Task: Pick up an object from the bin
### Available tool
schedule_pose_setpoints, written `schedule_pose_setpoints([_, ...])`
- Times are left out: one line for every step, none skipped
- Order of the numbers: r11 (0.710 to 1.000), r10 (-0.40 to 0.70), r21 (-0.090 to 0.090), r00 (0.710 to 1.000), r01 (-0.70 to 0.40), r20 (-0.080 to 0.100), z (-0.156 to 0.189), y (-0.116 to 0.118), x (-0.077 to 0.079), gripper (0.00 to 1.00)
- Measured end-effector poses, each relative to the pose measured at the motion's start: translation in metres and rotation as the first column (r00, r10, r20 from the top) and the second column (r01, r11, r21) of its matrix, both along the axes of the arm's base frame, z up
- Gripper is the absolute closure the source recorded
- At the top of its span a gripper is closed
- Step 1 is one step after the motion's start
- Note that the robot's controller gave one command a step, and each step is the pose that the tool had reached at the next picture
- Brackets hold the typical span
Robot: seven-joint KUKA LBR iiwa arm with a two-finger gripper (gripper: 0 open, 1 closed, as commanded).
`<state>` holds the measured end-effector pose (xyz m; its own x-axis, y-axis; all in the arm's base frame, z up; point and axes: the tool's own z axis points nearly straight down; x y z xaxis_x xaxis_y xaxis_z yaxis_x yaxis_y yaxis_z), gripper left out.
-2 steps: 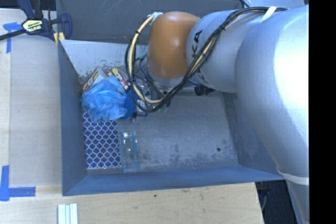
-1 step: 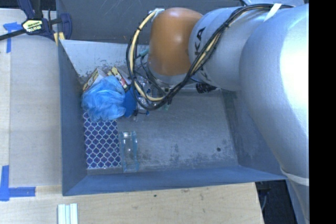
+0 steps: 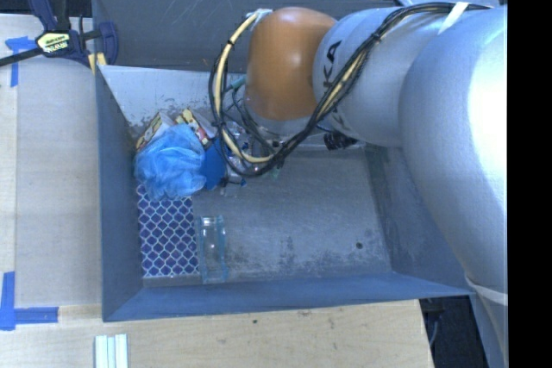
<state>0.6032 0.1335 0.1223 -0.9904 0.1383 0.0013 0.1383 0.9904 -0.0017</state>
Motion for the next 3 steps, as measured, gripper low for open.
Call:
schedule_pose_setpoints([1.0, 0.0, 0.0, 1.0, 0.0, 0.001, 0.012, 0.0, 0.0, 1.0])
schedule_pose_setpoints([1.0, 0.0, -0.001, 1.0, 0.0, -0.004, 0.024, -0.001, -0.001, 1.0])
schedule_pose_setpoints([1.0, 0.0, 0.0, 1.0, 0.0, 0.0, 0.041, -0.001, 0.0, 1.0])
